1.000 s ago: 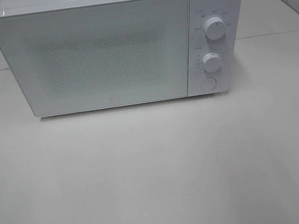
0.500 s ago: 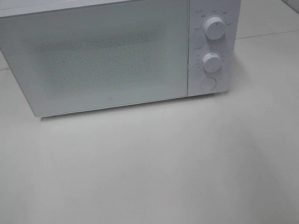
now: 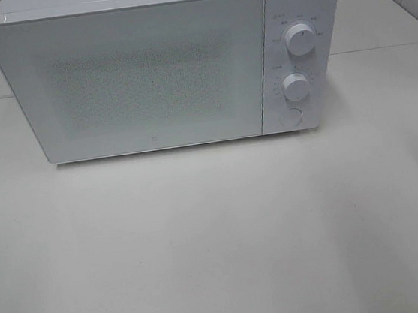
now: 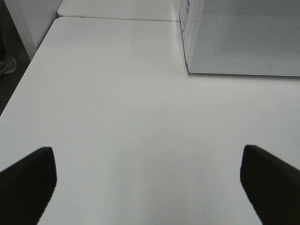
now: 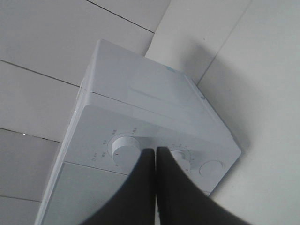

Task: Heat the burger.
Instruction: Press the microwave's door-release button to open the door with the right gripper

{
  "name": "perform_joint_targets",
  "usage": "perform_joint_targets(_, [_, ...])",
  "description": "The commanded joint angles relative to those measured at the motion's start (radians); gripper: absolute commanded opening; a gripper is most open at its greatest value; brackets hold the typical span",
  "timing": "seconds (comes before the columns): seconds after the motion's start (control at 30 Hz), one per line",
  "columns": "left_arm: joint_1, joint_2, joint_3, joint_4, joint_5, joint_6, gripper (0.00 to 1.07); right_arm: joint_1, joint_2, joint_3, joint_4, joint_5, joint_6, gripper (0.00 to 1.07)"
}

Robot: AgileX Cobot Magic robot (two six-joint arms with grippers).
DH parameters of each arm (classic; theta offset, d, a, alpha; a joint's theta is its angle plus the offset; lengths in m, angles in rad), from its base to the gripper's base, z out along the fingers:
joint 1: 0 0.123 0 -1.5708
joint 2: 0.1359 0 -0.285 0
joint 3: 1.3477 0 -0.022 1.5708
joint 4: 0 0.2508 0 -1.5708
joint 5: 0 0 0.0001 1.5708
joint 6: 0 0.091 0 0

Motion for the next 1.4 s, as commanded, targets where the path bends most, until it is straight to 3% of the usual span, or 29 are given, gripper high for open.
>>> perform_joint_targets(0.03, [0.002, -0.015, 0.003, 0.002, -0.013, -0.003, 1.0, -0.005, 0.065, 0.003, -0.032, -0.044, 0.21, 0.0])
perform_joint_targets(0.23, [0.002, -0.015, 0.003, 0.002, -0.013, -0.003, 1.0, -0.005, 0.139, 0.003, -0.007, -0.107, 0.255, 0.0])
perform_joint_targets(0.4, [0.002, -0.015, 0.003, 0.002, -0.013, -0.003, 1.0, 0.031, 0.198, 0.003, 0.102, -0.112, 0.25, 0.0])
perform_joint_targets(0.63, [0.002, -0.015, 0.003, 0.002, -0.013, -0.003, 1.0, 0.246, 0.333, 0.003, 0.408, -0.231, 0.147, 0.0])
perform_joint_targets(0.83, [0.002, -0.015, 0.003, 0.002, -0.013, -0.003, 1.0, 0.377, 0.457, -0.009, 0.536, -0.342, 0.149, 0.0])
perform_joint_targets(1.13, [0.002, -0.015, 0.003, 0.002, -0.013, -0.003, 1.0, 0.485, 0.602, -0.132, 0.593, -0.346, 0.154, 0.0])
perform_joint_targets(1.4, [0.002, -0.015, 0.003, 0.002, -0.013, -0.003, 1.0, 0.486, 0.71, -0.222, 0.596, -0.348, 0.162, 0.0])
